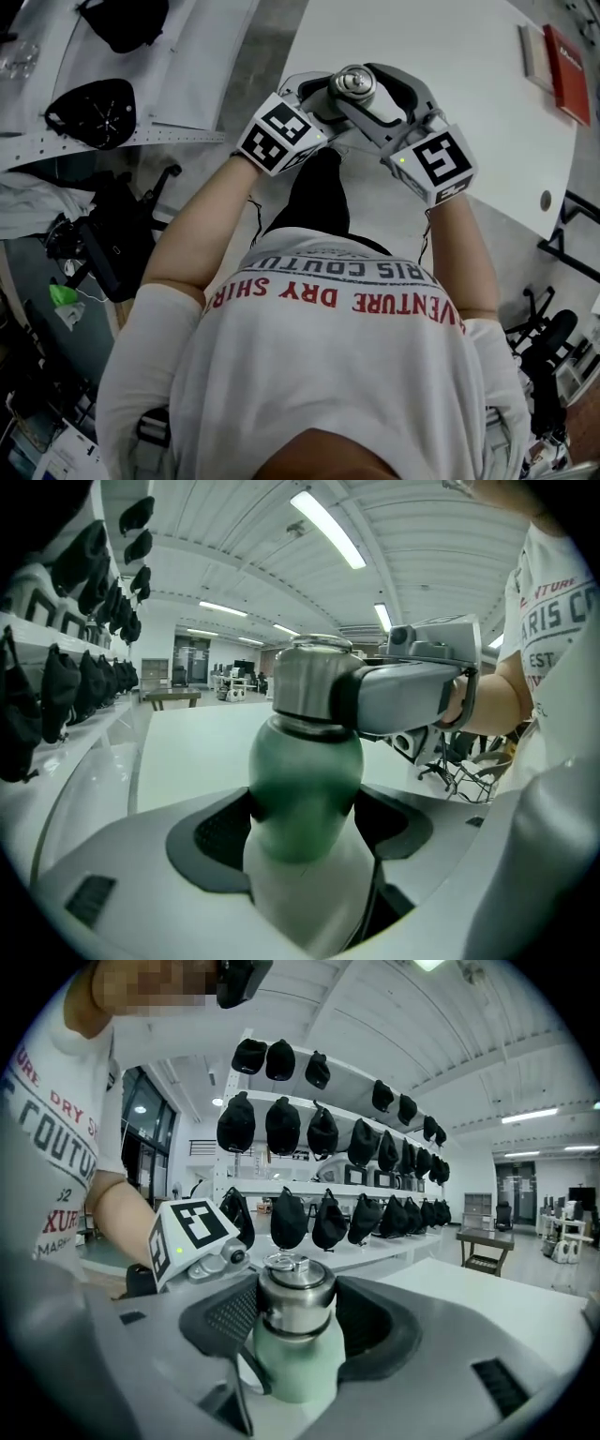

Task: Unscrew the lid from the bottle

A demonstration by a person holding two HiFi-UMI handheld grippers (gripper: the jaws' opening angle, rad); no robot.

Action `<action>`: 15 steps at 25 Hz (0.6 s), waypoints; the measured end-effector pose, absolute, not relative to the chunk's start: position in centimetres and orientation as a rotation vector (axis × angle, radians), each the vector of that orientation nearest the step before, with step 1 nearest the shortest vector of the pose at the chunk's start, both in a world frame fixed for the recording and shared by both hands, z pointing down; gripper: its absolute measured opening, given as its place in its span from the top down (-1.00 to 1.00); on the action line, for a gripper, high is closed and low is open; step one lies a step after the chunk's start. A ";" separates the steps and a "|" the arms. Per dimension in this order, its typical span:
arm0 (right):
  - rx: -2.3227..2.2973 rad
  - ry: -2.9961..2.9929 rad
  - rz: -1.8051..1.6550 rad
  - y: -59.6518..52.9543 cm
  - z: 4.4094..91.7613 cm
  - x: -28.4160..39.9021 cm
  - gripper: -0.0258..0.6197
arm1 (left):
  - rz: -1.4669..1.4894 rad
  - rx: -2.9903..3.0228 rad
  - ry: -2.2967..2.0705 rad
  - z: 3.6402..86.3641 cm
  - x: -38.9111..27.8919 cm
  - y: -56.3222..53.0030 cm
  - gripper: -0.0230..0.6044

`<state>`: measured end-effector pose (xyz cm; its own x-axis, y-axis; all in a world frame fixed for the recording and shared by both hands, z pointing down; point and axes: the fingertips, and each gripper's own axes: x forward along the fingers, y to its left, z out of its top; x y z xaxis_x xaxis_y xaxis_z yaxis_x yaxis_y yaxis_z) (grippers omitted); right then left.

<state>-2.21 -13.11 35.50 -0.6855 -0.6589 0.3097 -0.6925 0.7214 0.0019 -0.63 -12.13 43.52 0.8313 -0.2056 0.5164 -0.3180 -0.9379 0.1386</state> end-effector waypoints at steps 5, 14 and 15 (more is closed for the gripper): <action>0.939 -2.643 0.153 -13.2 35.6 -2.5 0.13 | 0.820 2.845 -0.204 43.7 -1.0 -12.0 -0.22; 0.703 -2.642 0.098 -13.0 35.6 -3.1 0.13 | 0.947 2.864 0.116 44.2 -1.3 -11.9 -0.21; 0.679 -2.640 0.081 -13.0 35.6 -3.2 0.13 | 0.960 2.865 0.148 44.2 -1.3 -11.9 -0.21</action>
<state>-3.21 -13.01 35.62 -0.7967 -0.4497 0.4038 -0.4736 0.8796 0.0450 -1.31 -11.91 44.24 0.7947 0.1295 0.5931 0.0558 -0.9884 0.1410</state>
